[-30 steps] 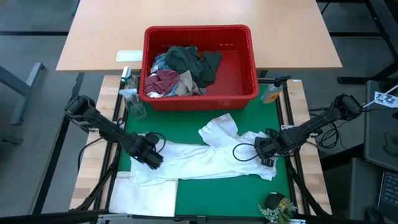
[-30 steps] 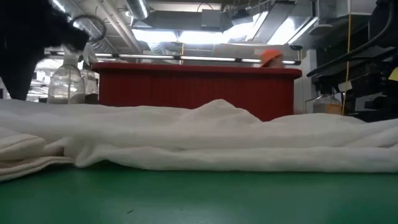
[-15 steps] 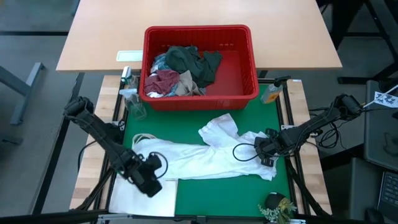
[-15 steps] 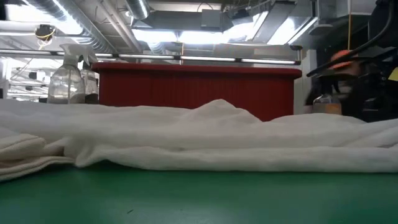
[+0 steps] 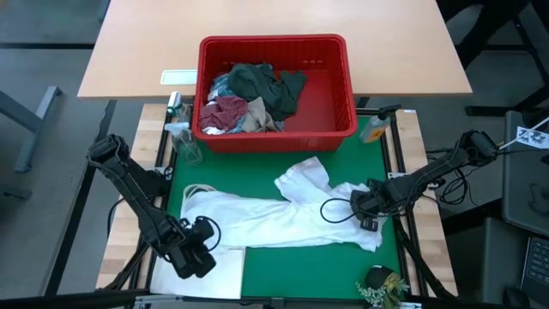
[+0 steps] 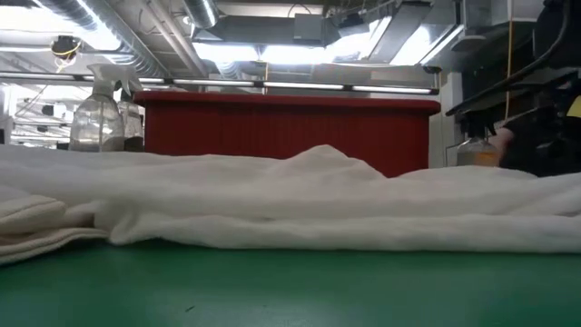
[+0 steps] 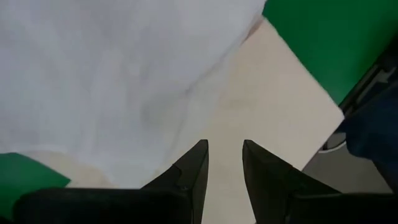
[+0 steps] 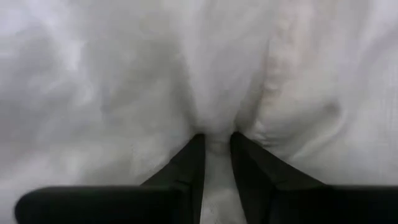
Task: Fold Laundry from Bin
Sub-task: Fold the white polo shirt
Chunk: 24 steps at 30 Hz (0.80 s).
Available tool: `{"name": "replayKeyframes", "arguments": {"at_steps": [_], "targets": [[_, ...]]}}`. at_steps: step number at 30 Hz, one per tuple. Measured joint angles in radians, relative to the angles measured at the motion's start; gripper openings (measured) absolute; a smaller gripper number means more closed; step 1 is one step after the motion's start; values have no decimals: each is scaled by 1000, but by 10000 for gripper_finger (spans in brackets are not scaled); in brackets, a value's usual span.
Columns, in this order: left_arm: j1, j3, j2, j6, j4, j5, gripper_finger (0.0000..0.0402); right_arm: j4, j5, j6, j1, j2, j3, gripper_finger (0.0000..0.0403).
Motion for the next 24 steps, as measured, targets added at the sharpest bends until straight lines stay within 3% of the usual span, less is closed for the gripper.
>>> {"name": "replayKeyframes", "arguments": {"at_steps": [12, 17, 22, 24], "targets": [[5, 0, 0, 8, 3, -146, 94, -346, -16, -57, 0, -2, 268, 81], [5, 0, 0, 8, 3, -213, 94, -361, 162, -58, 0, -3, 351, 81], [5, 0, 0, 8, 3, -223, 94, -256, 381, -58, 0, -4, 371, 81], [5, 0, 0, 8, 3, -223, 94, -213, 413, -58, 0, -4, 371, 81]]}}
